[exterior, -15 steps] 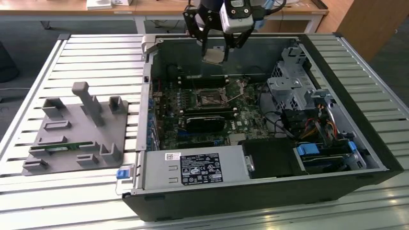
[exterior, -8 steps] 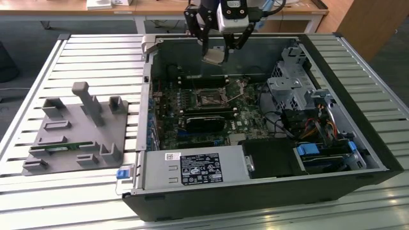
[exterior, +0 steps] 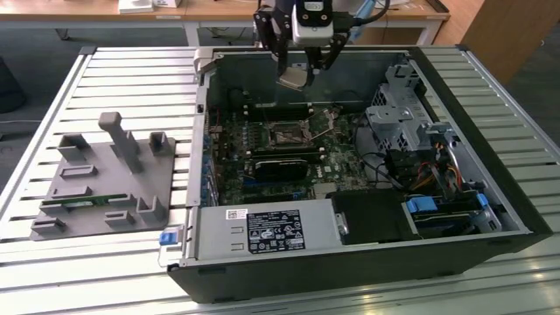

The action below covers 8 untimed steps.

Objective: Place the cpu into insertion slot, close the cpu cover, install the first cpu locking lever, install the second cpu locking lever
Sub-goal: 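Place the cpu into insertion slot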

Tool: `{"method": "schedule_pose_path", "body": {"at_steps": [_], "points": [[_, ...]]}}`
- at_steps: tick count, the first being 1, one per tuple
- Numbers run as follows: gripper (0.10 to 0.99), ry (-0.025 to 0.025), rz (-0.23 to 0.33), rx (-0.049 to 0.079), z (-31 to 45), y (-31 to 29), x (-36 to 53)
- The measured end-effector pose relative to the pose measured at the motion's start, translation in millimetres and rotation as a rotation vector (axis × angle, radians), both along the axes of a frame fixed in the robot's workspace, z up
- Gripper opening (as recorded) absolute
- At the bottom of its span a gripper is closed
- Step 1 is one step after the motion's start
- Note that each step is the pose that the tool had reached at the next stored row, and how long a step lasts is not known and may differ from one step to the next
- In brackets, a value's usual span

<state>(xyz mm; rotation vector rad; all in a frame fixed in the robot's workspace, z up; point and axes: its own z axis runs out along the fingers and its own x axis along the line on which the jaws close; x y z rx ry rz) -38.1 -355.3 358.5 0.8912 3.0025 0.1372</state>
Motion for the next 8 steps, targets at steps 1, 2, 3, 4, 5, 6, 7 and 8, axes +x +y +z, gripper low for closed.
{"method": "schedule_pose_path", "body": {"at_steps": [1, 2, 3, 4, 5, 6, 7, 8], "points": [[0.537, 0.0000, -0.013, 0.000, -0.1, 0.0, 0.0], [0.537, 0.0000, -0.026, 0.000, -0.2, 0.0, 0.0], [0.537, 0.0000, -0.039, 0.000, -0.4, 0.0, 0.0], [0.537, 0.0000, -0.052, 0.000, -0.5, 0.0, 0.0], [0.537, 0.0000, -0.066, 0.000, -0.6, 0.0, 0.0], [0.537, 0.0000, -0.078, 0.000, -0.8, 0.0, 0.0], [0.537, 0.0000, -0.089, 0.000, -1.0, 0.0, 0.0], [0.537, 0.0000, -0.100, 0.000, -1.1, 0.0, 0.0]]}}
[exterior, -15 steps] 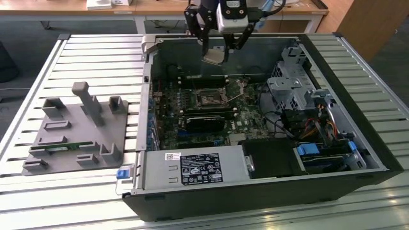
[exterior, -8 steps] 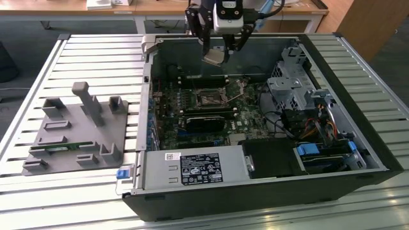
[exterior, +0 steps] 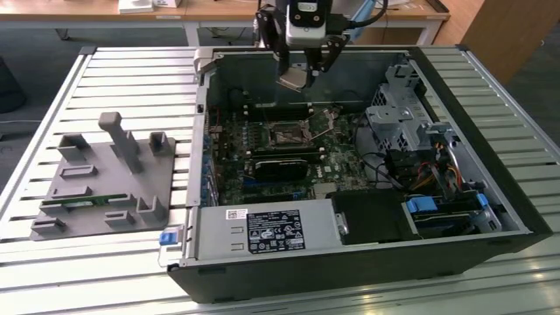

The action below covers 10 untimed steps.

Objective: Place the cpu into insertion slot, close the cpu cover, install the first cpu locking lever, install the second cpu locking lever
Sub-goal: 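Place the cpu into insertion slot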

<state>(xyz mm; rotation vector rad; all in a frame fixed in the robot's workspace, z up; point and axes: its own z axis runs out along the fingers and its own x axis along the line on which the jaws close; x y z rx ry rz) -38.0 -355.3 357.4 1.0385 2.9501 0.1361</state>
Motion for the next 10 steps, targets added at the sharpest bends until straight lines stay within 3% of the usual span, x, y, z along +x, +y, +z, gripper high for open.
{"method": "schedule_pose_path", "body": {"at_steps": [10], "points": [[0.537, 0.0000, -0.114, 0.000, -1.5, 0.0, -0.1]]}}
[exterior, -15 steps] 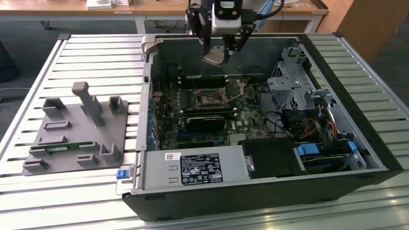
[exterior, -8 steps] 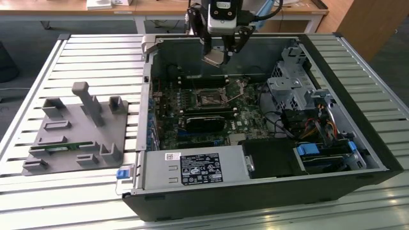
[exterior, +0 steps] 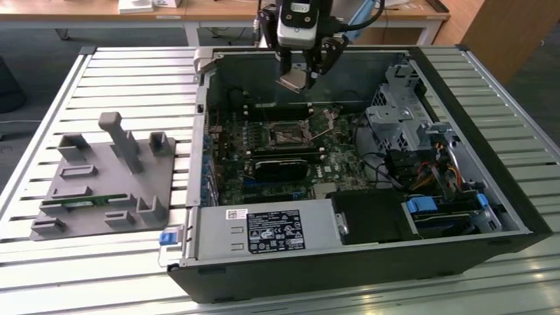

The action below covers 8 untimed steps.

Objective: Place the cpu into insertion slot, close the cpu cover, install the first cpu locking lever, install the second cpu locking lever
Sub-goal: 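Place the cpu into insertion slot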

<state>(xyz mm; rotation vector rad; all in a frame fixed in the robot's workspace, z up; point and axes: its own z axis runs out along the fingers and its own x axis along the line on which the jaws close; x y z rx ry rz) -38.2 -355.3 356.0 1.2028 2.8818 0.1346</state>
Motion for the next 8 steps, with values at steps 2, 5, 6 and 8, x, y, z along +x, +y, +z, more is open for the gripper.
{"method": "schedule_pose_path", "body": {"at_steps": [2, 5, 6, 8], "points": [[0.537, 0.0000, -0.020, 0.000, -0.3, 0.0, 0.0], [0.537, 0.0000, -0.053, 0.000, -0.8, 0.0, 0.0], [0.537, 0.0000, -0.066, 0.000, -0.9, 0.0, 0.0], [0.537, 0.0000, -0.094, 0.000, -1.1, 0.0, -0.2]]}}
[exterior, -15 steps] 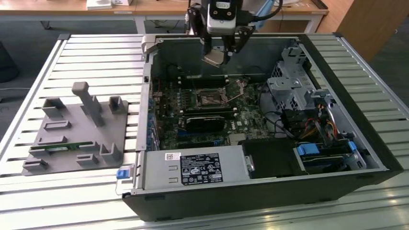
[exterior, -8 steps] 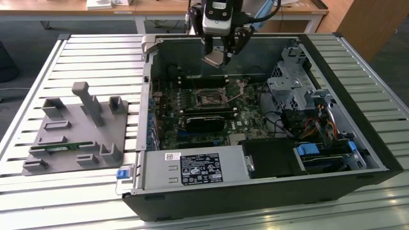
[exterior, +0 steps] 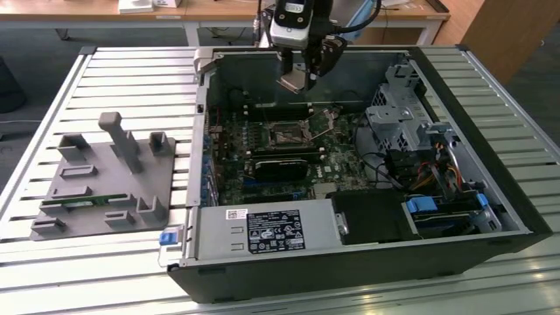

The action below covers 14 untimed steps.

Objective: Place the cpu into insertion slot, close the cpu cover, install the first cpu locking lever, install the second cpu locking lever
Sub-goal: 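Place the cpu into insertion slot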

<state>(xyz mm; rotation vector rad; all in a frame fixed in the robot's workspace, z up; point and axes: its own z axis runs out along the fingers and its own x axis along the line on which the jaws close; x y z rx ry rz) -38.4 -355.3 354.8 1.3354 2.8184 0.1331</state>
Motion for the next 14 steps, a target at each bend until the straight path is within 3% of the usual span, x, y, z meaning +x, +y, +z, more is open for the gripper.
{"method": "schedule_pose_path", "body": {"at_steps": [14], "points": [[0.537, 0.0000, -0.197, 0.000, -4.9, 0.1, -1.2]]}}
